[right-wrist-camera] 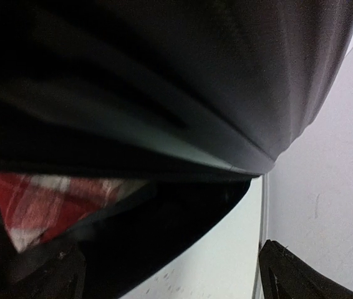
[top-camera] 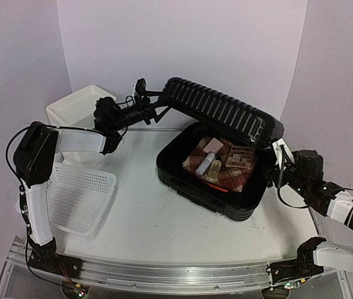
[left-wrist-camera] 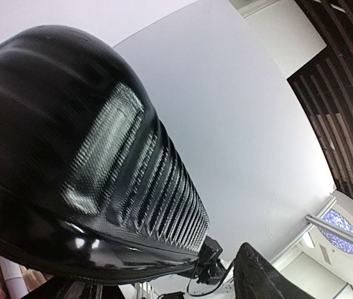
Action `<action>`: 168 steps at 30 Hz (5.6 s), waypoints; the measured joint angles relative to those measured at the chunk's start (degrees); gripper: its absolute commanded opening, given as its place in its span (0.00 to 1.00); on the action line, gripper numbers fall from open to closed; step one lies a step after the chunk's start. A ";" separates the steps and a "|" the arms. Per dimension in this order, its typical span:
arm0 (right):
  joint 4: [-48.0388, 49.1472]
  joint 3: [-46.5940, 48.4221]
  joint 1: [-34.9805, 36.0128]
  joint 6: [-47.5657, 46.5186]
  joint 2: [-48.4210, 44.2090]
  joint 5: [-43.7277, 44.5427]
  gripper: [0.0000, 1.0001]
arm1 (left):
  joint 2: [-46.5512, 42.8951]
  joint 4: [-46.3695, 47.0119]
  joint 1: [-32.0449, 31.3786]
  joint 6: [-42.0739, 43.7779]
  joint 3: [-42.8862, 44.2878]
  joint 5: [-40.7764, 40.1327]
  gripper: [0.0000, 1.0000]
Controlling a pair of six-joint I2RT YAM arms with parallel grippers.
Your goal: Open, take out, and arrange the luggage
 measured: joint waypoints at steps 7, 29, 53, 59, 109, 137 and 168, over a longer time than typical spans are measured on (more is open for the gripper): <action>26.99 -1.64 0.02 -5.14 8.24 2.97 0.98 | 0.85 -0.81 -0.37 0.09 2.54 -0.96 0.71; 46.34 13.29 -2.16 -11.28 24.04 13.09 0.00 | -10.91 -24.61 0.74 23.32 -11.72 -2.73 0.99; 27.52 47.32 -26.27 13.86 49.03 -15.30 0.00 | 8.66 -84.89 -9.29 52.00 14.69 -25.22 0.64; 25.05 57.40 -27.76 16.20 57.05 -16.35 0.00 | 10.60 -85.48 -12.94 48.98 18.38 -24.26 0.59; -15.76 81.37 -31.41 14.88 70.58 -5.75 0.98 | 6.45 -87.06 -19.08 60.19 23.85 -20.63 0.99; -30.51 38.42 -1.20 36.48 33.46 -28.96 0.98 | -39.06 -107.51 -1.79 56.33 -16.26 -53.09 1.00; -38.77 33.62 -1.20 35.01 17.97 -22.91 0.98 | 13.16 -116.50 16.46 89.15 60.39 -45.57 0.66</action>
